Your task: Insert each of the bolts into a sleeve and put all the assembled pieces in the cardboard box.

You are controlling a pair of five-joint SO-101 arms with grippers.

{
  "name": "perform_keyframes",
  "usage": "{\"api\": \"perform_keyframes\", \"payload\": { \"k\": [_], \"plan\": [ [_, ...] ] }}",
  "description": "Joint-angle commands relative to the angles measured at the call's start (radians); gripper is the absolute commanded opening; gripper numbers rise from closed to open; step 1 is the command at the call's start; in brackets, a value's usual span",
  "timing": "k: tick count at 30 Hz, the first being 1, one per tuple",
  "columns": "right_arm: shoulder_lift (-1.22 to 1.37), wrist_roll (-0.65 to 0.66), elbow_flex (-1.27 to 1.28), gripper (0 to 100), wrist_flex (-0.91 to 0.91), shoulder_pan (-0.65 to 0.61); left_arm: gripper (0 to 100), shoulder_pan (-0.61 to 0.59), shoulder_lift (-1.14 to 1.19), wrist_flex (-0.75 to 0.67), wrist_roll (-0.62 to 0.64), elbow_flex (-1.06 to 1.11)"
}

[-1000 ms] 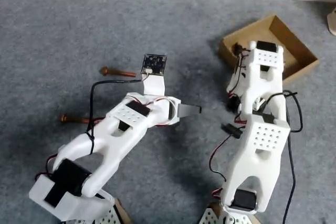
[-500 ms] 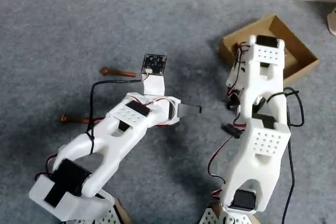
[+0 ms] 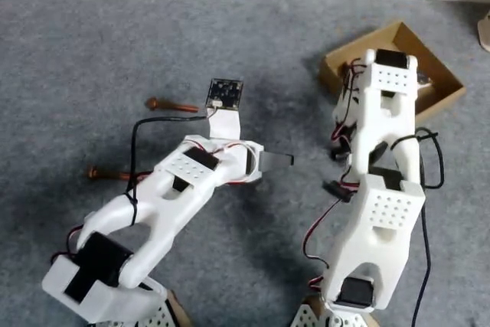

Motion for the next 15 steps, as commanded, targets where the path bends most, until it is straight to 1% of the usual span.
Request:
{"api": "perform_keyframes", "payload": {
  "k": [1,5,11,15],
  "plan": [
    [-0.067,-0.063,-0.035,20.2,-0.071,-0.012,44,-0.008,-0.007,-0.017,0.000,-0.048],
    [-0.025,-0.106,-0.039,20.2,-0.096,-0.013,44,-0.008,-0.007,-0.017,0.000,-0.048],
    [0.134,-0.109,-0.045,20.2,-0.101,-0.013,44,-0.008,-0.007,-0.017,0.000,-0.048],
    [0.202,-0.109,-0.045,20.2,-0.142,-0.013,44,-0.007,-0.007,-0.017,-0.002,-0.048]
  ]
}}
